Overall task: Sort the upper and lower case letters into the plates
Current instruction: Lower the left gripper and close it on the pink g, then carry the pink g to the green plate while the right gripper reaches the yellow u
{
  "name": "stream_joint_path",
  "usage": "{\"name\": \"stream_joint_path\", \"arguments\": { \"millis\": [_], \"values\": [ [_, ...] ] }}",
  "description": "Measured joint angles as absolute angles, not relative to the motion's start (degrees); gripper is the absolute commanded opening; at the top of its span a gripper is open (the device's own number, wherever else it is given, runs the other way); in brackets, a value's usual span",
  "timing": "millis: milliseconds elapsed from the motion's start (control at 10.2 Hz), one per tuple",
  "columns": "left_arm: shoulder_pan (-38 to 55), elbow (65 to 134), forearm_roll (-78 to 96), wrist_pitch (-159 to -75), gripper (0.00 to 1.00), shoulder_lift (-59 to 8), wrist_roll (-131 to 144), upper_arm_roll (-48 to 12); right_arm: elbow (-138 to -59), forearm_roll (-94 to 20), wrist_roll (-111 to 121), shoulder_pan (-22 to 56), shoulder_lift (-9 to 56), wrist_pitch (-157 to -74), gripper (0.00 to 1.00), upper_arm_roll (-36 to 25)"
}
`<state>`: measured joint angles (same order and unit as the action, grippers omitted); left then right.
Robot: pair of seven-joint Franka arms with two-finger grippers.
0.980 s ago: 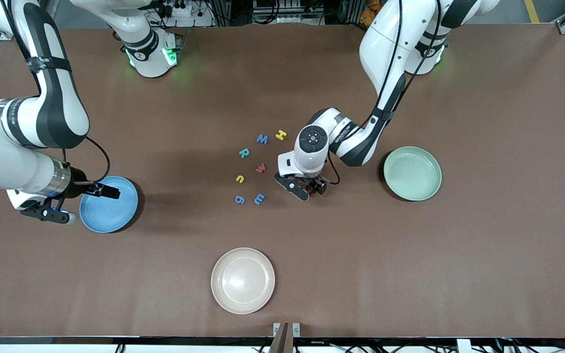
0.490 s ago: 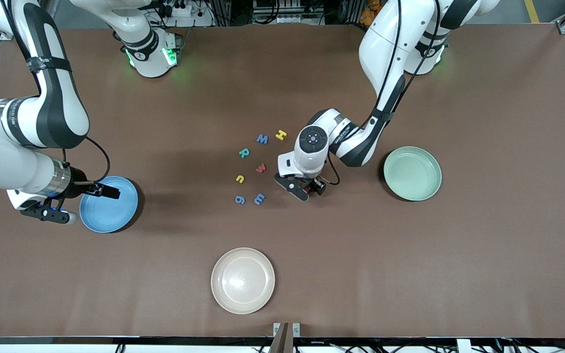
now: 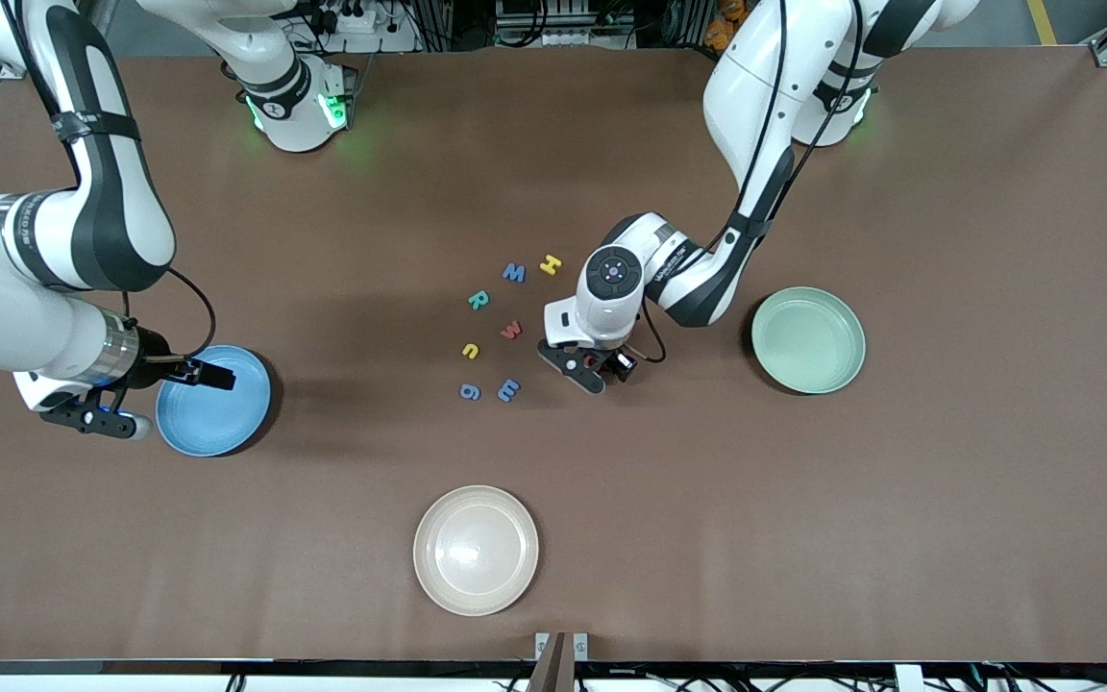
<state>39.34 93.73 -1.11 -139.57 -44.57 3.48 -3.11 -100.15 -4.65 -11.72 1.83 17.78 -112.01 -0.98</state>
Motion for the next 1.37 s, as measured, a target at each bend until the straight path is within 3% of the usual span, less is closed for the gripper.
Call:
{"name": "stream_joint_path", "arguments": {
  "millis": [588,1371],
  "values": [
    [39.2,93.5,-1.1,-139.2,0.25,-44.6,2.0,-3.1,-100.2,-4.8,-14.3,2.4,17.8,-112.7,1.0,-0.7],
    [38.3,90.0,-1.1,-127.7,0.25,-42.8,-2.8,-1.8,-100.8,-4.8,-25.7,8.4,21.1,-118.3,1.0,-0.3]
  ]
}}
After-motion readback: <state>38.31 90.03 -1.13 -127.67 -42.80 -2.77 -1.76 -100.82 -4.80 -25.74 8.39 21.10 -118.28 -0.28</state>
